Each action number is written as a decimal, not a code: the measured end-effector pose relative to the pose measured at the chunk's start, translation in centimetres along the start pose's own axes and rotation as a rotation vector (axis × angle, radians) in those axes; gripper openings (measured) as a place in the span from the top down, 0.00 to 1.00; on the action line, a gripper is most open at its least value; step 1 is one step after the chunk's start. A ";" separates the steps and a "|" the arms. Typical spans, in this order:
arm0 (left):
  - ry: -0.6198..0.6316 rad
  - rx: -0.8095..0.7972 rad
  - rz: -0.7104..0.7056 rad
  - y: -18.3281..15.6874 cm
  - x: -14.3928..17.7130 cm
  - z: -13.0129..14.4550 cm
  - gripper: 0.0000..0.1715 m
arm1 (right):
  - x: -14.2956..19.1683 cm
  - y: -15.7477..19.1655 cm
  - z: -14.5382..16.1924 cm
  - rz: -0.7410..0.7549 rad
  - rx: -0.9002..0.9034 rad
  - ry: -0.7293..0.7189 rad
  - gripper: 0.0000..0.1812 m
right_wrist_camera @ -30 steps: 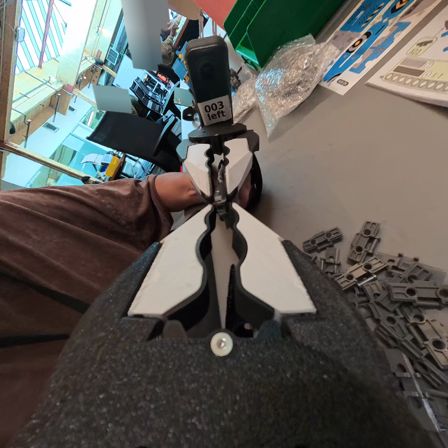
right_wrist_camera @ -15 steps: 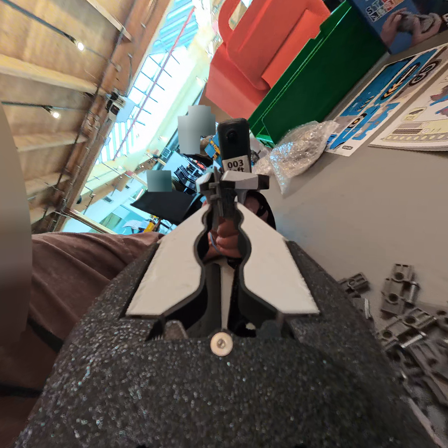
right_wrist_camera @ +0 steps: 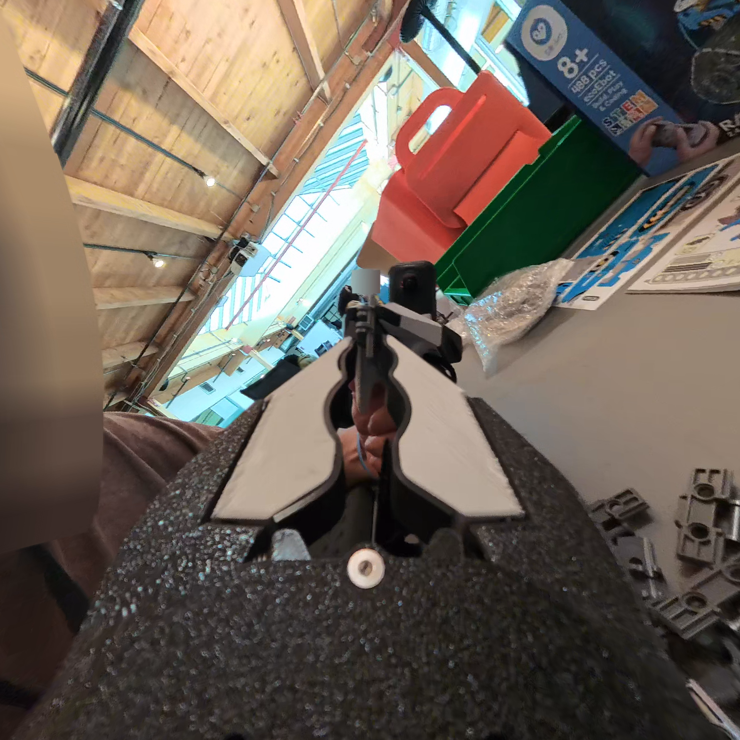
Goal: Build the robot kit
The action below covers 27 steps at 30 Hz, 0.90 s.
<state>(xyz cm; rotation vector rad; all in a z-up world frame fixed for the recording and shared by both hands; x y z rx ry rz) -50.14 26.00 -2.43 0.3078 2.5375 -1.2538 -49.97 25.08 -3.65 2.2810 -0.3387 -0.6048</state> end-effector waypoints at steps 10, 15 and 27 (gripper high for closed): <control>-0.014 -0.039 -0.025 0.0 -0.1 0.4 0.96 | 0.3 -0.1 0.1 0.036 0.072 0.025 0.97; 0.006 -0.105 -0.070 0.4 -0.3 0.3 0.96 | 0.5 -0.4 -0.1 0.033 0.070 0.035 0.96; 0.088 -0.131 -0.065 0.7 -0.3 0.9 0.89 | 2.3 -0.1 -1.9 0.019 0.079 -0.045 0.96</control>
Point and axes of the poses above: each gripper's, where its closed fingertips meet, x back along the fingers, z out of its underside, y = z × x across the jaws, the point moved 1 cm from there along x, back along the fingers, and after that the axes turned 6 degrees about -z, right-handed, at the moved point
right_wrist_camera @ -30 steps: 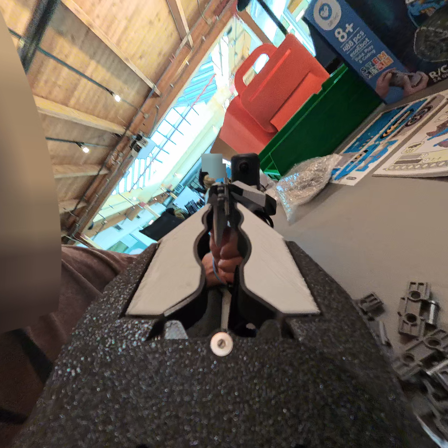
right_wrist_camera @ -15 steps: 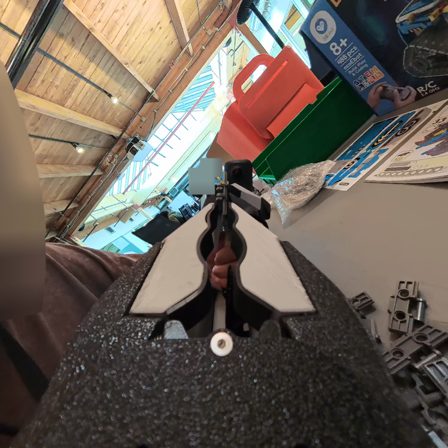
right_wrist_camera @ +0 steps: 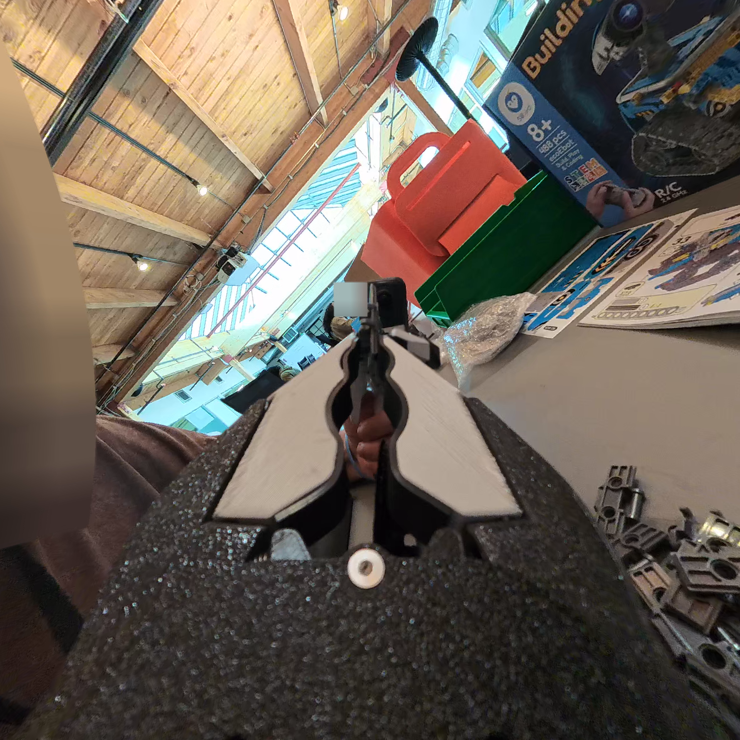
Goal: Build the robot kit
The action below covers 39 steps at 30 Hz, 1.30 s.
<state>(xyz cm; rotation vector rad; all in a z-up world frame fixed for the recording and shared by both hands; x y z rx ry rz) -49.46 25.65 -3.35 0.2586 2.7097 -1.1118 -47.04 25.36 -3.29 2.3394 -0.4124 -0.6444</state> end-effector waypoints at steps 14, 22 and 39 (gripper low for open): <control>0.165 -0.464 -0.213 1.8 1.2 0.4 0.96 | 2.5 -2.2 -1.4 0.268 0.297 0.141 0.84; 0.320 -0.557 -0.126 0.8 1.1 3.2 0.96 | 1.7 0.0 1.6 0.082 0.395 0.374 0.89; 0.298 -0.530 -0.135 0.9 0.9 2.9 0.91 | 3.0 -1.3 -1.0 0.230 0.475 0.282 0.97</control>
Point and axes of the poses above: each gripper's, where its closed fingertips meet, x back along the fingers, z out of its underside, y = z × x across the jaws, the point moved 1 cm from there along x, back along the fingers, and after that the axes turned 6 degrees about -z, right-handed, at the moved point
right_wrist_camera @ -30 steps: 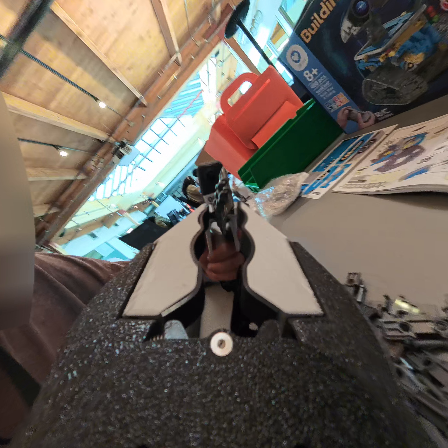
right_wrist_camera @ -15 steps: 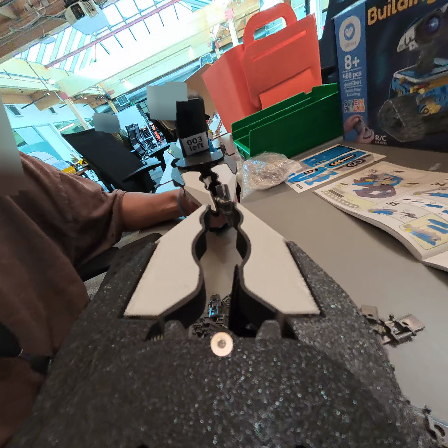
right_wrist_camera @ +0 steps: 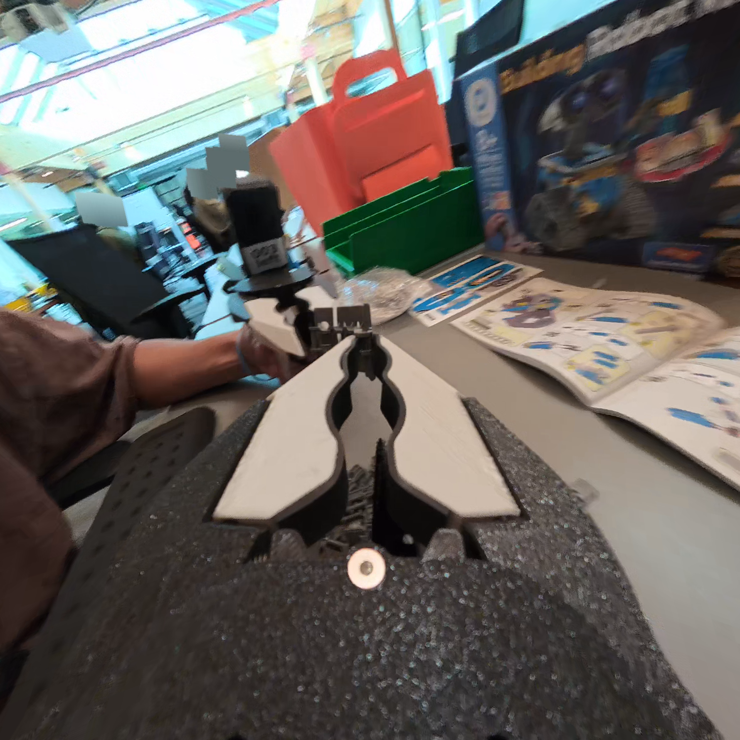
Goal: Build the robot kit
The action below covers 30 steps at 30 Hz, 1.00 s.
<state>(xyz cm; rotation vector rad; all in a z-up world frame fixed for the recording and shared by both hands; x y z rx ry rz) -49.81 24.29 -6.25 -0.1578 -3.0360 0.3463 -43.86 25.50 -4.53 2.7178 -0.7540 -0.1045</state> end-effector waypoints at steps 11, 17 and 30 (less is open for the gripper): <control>-0.062 0.053 -0.051 1.6 0.8 -1.1 0.88 | 0.6 -1.1 0.6 0.027 -0.041 0.029 0.97; -0.064 0.062 -0.062 1.9 0.8 -1.1 0.88 | 0.1 -0.2 0.7 -0.038 -0.086 0.021 0.97; -0.057 0.067 -0.069 2.0 0.7 -0.9 0.88 | 0.3 -0.2 0.2 -0.040 -0.117 -0.030 0.97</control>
Point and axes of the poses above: each gripper's, where its closed fingertips meet, x back along the fingers, z out of its underside, y = z × x across the jaws, the point moved 1 cm from there along x, back along the fingers, and after that the axes turned 6 degrees about -z, right-handed, at the moved point
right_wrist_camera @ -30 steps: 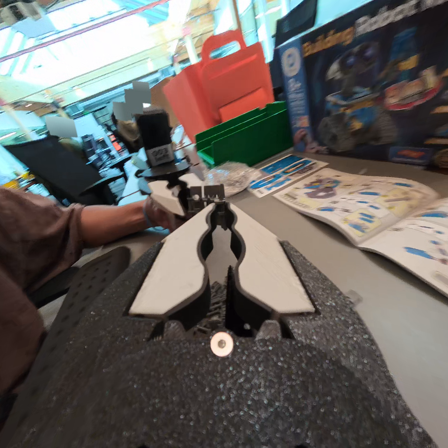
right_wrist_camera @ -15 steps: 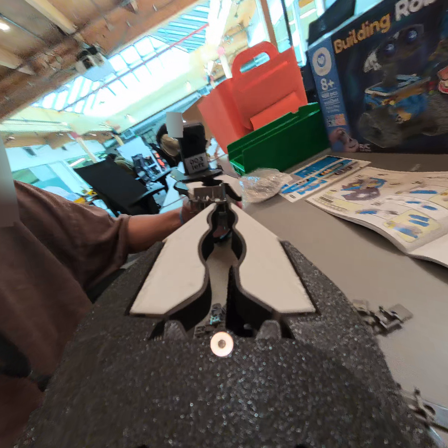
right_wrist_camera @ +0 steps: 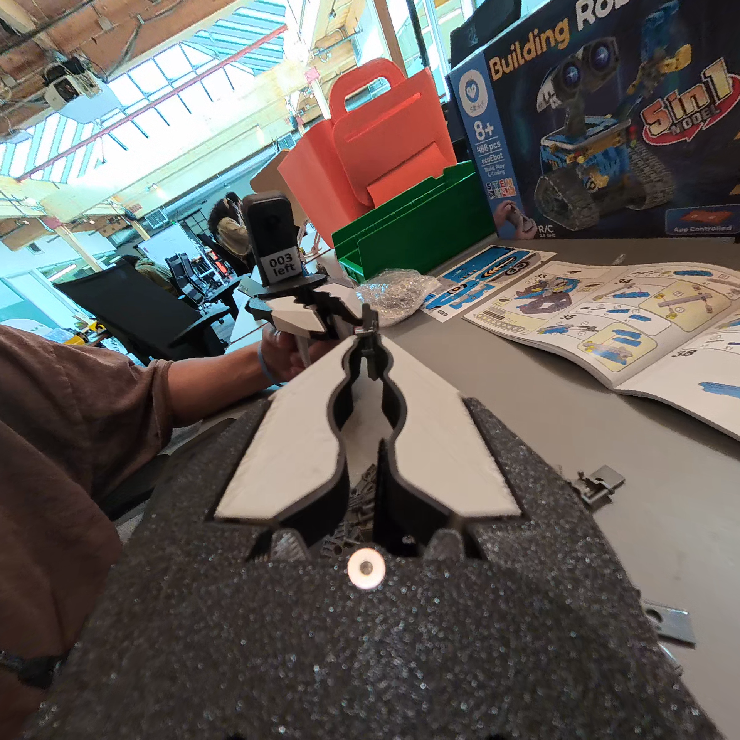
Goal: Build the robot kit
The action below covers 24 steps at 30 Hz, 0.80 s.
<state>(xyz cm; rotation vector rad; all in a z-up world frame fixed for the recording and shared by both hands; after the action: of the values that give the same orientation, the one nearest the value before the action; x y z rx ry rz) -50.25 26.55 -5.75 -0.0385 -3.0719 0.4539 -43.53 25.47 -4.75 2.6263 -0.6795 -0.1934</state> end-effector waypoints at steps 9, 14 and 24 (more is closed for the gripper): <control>0.015 -0.009 0.001 -0.4 -0.4 0.4 0.87 | -0.4 0.3 0.4 -0.012 0.000 0.019 0.96; 0.014 -0.005 -0.005 -0.4 -0.4 0.4 0.86 | -0.6 0.3 0.5 -0.011 0.002 0.023 0.96; 0.025 -0.027 0.013 -1.1 -0.6 0.6 0.86 | -1.4 0.4 1.9 0.012 0.042 0.103 0.97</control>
<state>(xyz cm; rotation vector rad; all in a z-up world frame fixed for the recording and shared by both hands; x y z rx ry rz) -49.67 25.28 -6.05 -0.0642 -3.0548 0.4097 -45.38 25.16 -6.24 2.6503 -0.6708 -0.0404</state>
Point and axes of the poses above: each gripper's, where its closed fingertips meet, x back along the fingers, z out of its underside, y = z × x across the jaws, the point moved 1 cm from there along x, back along the fingers, and after that the axes turned 6 degrees about -z, right-handed, at the moved point
